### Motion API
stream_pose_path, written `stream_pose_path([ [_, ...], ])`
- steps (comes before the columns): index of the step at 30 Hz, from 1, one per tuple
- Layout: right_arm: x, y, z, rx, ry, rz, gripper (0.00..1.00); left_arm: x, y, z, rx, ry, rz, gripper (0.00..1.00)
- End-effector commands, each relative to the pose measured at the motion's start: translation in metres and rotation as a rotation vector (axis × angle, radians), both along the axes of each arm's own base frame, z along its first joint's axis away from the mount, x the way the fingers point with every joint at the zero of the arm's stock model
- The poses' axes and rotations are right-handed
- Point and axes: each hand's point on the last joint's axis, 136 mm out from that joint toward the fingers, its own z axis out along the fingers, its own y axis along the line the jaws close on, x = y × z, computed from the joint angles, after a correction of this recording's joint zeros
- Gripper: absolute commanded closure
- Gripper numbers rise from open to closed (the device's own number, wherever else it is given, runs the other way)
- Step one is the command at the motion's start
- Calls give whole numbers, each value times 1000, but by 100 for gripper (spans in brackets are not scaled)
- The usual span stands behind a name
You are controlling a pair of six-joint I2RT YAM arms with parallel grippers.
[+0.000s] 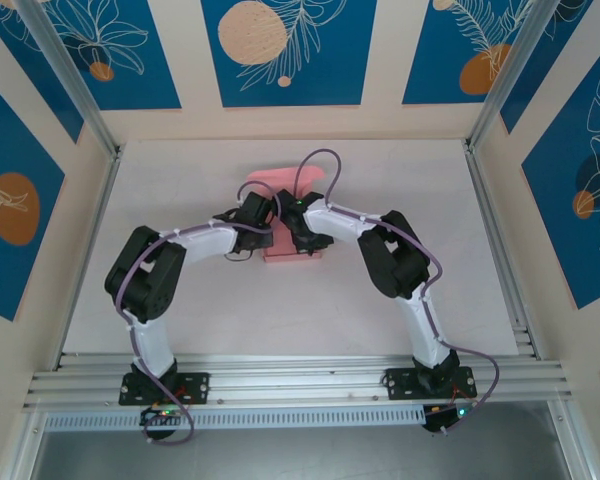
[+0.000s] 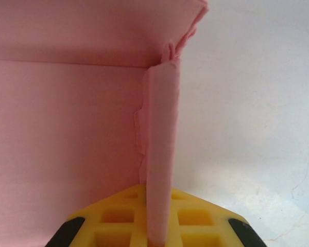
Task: Fold the paper box
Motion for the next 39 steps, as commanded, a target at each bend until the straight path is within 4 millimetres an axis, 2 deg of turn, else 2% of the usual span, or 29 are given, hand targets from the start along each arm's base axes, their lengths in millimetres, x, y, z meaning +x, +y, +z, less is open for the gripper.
stream_pose_path([
  [1,-28,-7,-11,-60,96,53,100,-6,18,-11,200,27,-2,65],
  [11,-30,-8,-19,-47,109,52,100,-24,-3,-35,85,112,-24,62],
  [18,-28,-5,-20,-29,104,45,100,-36,1,-50,112,153,-19,60],
  [22,-26,-4,-19,-24,102,39,100,-44,4,-54,116,172,-18,64],
  [26,-25,-3,-19,-15,97,18,100,-51,-9,-51,-14,140,-49,59],
  [29,-26,-3,-20,-11,95,-10,100,-53,-9,-51,-67,104,-30,59],
  [34,-30,-4,-21,-22,96,-27,100,-49,-2,-50,-75,53,36,71],
  [36,-32,-5,-20,-31,100,-27,100,-46,9,-45,-5,35,62,80],
  [39,-34,-6,-16,-34,97,-28,100,-44,30,-36,147,4,90,82],
])
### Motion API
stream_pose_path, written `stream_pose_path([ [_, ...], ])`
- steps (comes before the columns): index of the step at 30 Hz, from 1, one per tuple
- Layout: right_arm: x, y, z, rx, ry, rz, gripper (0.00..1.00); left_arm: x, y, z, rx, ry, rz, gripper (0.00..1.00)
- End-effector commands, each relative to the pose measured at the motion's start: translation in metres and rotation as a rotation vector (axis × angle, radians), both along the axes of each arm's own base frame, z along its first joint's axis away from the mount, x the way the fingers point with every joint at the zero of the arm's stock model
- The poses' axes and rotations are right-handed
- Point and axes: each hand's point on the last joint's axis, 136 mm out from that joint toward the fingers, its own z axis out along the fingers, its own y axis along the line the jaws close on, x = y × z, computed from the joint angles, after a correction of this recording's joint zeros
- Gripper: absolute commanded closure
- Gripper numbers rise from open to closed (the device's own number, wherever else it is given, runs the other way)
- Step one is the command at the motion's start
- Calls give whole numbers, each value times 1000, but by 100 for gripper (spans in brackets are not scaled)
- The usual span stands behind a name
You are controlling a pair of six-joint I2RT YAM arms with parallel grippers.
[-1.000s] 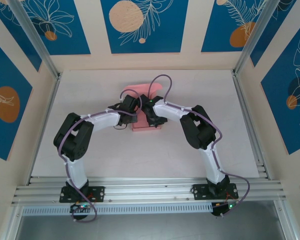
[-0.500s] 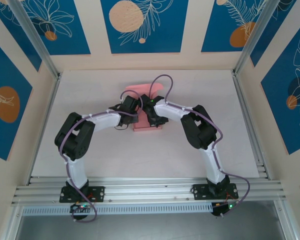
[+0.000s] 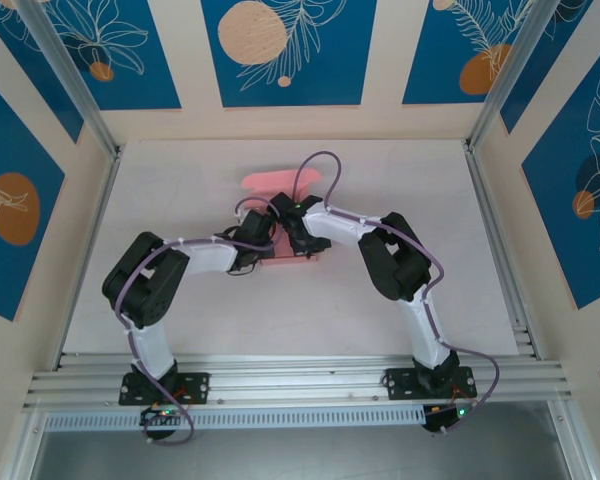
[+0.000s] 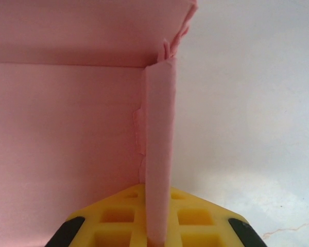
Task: Fold the paper box
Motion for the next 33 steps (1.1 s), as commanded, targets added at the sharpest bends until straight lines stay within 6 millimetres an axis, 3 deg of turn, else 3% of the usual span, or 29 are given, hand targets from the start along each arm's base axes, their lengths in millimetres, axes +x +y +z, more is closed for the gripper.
stream_pose_path([
  [1,-26,-15,-15,-68,108,-6,100,-24,36,-15,249,76,33,82],
  [10,-29,-14,-20,-57,126,-21,100,-28,80,-25,569,150,124,87],
  [21,-34,-13,-27,-69,146,-36,100,-23,108,-2,789,108,169,90],
  [25,-34,-9,-28,-69,150,-25,100,-24,111,-1,796,104,172,100],
  [33,-36,-8,-30,-80,156,-25,100,-27,116,1,820,128,172,100],
])
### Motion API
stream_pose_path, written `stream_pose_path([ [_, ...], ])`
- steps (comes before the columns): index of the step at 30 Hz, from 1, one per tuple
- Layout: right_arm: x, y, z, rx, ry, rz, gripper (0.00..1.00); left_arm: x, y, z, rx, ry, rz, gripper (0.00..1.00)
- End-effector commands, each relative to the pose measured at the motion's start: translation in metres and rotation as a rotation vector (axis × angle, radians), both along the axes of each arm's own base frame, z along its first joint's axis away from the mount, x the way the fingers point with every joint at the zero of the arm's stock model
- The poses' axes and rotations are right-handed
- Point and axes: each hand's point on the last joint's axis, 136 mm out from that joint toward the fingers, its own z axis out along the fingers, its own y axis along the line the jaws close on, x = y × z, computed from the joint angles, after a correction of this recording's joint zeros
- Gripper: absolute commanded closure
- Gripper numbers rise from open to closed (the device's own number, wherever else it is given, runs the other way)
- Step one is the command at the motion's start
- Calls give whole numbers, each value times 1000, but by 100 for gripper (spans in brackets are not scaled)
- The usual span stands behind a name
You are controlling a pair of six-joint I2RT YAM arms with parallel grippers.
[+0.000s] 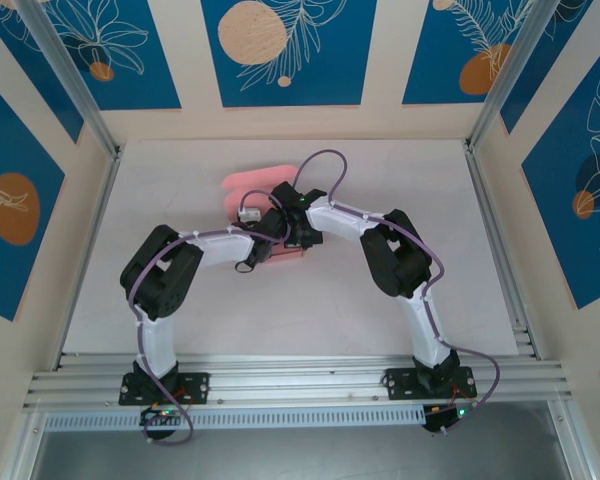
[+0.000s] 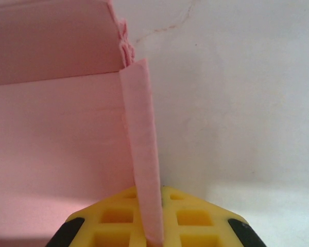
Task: Fold the paper box
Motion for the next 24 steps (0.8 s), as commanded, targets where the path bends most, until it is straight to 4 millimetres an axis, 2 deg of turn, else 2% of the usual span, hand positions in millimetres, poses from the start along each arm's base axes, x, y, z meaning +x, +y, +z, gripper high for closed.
stream_pose_path([
  [1,-49,-48,-29,-332,108,13,100,-27,69,0,412,113,30,100],
  [8,-47,-47,-26,-336,100,16,100,-27,62,-5,332,106,10,100],
  [10,-47,-47,-26,-334,101,17,100,-28,55,-11,257,103,1,92],
  [13,-47,-45,-26,-329,102,24,100,-27,43,-11,150,85,-6,86],
  [18,-46,-40,-25,-332,97,36,100,-21,15,7,-41,30,-48,67],
  [24,-44,-42,-21,-357,92,45,100,-19,7,37,-125,-33,-65,65],
])
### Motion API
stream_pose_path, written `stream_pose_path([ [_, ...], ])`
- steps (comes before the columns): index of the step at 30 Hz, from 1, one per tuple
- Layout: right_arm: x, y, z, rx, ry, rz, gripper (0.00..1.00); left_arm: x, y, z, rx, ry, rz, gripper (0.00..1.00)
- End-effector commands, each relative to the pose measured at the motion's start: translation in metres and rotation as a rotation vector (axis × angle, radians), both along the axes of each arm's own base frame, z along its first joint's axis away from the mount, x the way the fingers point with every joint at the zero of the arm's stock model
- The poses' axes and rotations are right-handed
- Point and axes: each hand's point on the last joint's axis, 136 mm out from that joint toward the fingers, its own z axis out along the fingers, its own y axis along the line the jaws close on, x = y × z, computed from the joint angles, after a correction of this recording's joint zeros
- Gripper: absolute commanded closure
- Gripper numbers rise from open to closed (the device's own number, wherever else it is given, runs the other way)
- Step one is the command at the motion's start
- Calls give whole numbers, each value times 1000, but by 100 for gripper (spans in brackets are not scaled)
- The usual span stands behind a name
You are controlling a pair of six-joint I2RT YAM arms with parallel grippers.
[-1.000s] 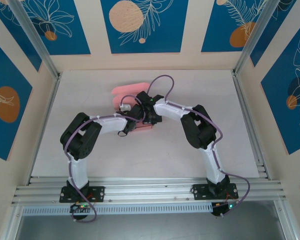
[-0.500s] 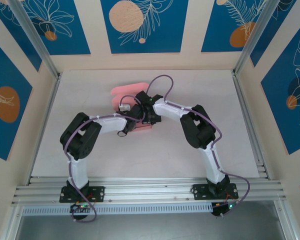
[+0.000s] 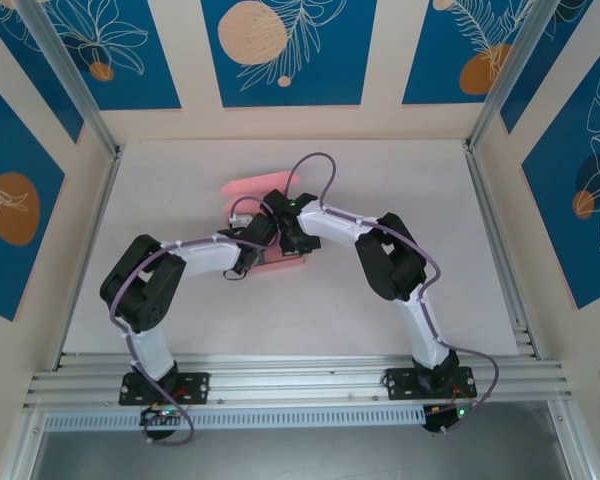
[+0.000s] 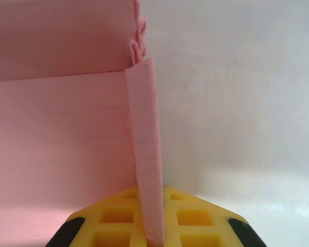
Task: Fold the paper box
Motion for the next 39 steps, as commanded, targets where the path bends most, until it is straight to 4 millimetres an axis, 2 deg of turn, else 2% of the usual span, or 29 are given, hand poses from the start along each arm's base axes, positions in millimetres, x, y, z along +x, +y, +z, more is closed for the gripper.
stream_pose_path([
  [1,-23,-40,-22,-247,68,1,100,7,3,35,-11,-73,-22,64],
  [5,-23,-46,-22,-291,71,10,100,5,-2,54,-75,-114,-33,54],
  [10,-24,-46,-23,-296,69,14,100,3,-1,76,-124,-167,-41,50],
  [12,-23,-46,-22,-300,61,16,91,2,3,82,-143,-182,-35,49],
  [16,-20,-46,-19,-308,46,16,88,3,12,92,-178,-224,-20,48],
  [18,-19,-45,-18,-300,44,18,88,3,16,94,-189,-234,-15,48],
  [23,-19,-40,-20,-278,48,25,89,0,18,81,-263,-194,-7,48],
  [26,-19,-39,-22,-275,49,29,97,2,20,73,-397,-173,13,48],
  [29,-18,-44,-23,-308,51,32,99,4,27,75,-493,-190,33,48],
  [33,-15,-54,-20,-408,33,40,98,5,38,84,-487,-231,40,46],
  [37,-15,-50,-21,-386,37,42,98,13,22,90,-544,-274,-50,44],
  [39,-15,-47,-23,-367,42,40,98,12,15,85,-568,-251,-74,44],
])
